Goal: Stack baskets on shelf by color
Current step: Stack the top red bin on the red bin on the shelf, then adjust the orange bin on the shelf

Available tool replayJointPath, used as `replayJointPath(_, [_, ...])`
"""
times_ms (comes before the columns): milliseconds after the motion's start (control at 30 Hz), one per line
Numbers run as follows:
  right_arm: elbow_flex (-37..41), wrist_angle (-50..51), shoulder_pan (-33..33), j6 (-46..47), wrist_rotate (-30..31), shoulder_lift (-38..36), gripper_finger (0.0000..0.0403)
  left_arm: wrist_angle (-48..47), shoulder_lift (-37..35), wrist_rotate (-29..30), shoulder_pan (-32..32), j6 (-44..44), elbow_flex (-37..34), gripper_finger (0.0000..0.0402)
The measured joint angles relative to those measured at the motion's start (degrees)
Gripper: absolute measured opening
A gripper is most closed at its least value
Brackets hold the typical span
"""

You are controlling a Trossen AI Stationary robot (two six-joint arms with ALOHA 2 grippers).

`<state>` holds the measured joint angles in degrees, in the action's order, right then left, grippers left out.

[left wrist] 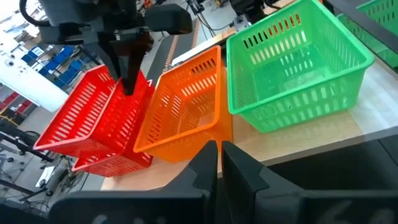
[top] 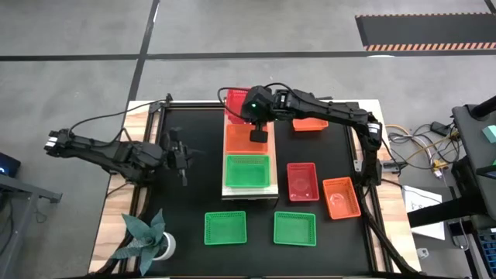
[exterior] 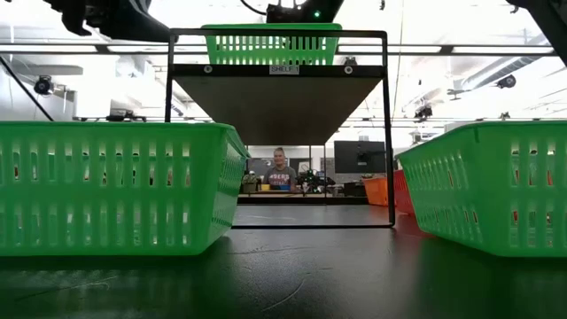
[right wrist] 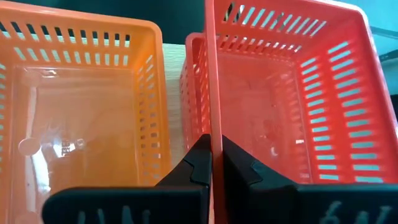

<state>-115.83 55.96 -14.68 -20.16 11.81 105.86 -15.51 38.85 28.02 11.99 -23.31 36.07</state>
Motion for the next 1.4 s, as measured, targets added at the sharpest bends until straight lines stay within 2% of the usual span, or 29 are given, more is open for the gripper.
replayJointPath(367, [0.1, 0.0, 0.0, -1.5, -0.2, 0.0, 0.0011, 0.5, 1.1, 0.1, 0.0, -1.1, 0.1, 0.0006])
replayJointPath(700, [0.1, 0.0, 0.0, -1.8, -0.2, 0.0, 0.006, 1.0, 1.0, 0.1, 0.0, -1.2, 0.1, 0.0006])
replayJointPath(967, [-1.0, 1.6, 0.0, -0.9, 0.0, -1.6, 0.0082, 1.2, 1.2, 0.1, 0.0, -1.5, 0.2, 0.0006])
replayJointPath(1400, [-1.2, 3.5, 0.0, 1.0, 0.0, -2.5, 0.0069, 1.6, 1.3, 0.1, 0.0, -1.6, 0.2, 0.0006])
